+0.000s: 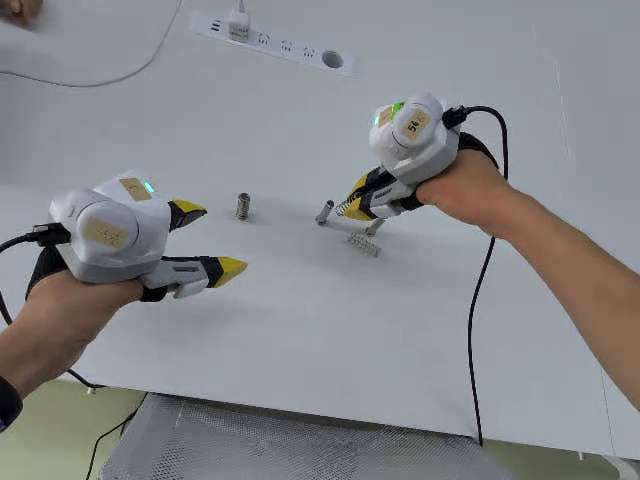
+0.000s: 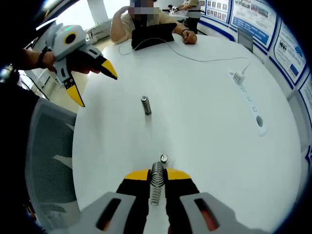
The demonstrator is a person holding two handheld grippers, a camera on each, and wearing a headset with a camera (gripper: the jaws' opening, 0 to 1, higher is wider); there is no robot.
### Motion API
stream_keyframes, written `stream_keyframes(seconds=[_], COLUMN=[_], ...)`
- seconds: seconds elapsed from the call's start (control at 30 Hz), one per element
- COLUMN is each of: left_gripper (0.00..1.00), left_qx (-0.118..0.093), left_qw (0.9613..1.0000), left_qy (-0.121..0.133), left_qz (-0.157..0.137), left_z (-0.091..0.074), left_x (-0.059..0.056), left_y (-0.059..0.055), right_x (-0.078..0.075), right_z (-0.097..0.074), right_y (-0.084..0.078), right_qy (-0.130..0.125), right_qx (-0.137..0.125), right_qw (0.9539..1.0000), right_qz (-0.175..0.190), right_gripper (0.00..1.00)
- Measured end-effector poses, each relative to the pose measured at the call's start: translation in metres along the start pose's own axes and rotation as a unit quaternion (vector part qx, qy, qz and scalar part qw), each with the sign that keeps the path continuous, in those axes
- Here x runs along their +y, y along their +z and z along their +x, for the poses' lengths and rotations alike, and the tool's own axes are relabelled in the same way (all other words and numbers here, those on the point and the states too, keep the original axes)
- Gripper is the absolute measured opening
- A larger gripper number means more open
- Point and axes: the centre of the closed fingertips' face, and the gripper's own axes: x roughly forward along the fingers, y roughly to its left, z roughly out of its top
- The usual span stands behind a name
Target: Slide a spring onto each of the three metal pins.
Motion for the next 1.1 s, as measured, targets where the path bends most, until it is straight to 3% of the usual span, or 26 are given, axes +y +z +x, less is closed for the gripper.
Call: stream_keyframes(seconds=[0.43, 1.1], left_gripper=[0.60, 0.59], left_qx=[0.000, 0.003], left_qw=[0.9998, 0.9997], left_qy=[0.009, 0.006], left_qz=[-0.018, -0.024], left_z=[-0.004, -0.004], left_x=[0.008, 0.007], left_y=[-0.003, -0.008], right_x=[-0.006, -0.007], right_z=[0.007, 0.019], right_y=[0.004, 0.008], right_qy=[0.005, 0.012], right_qx=[0.010, 0.018], right_qw=[0.9999, 0.9995], right_qz=[-0.013, -0.023], right_gripper=[0.13, 0.13])
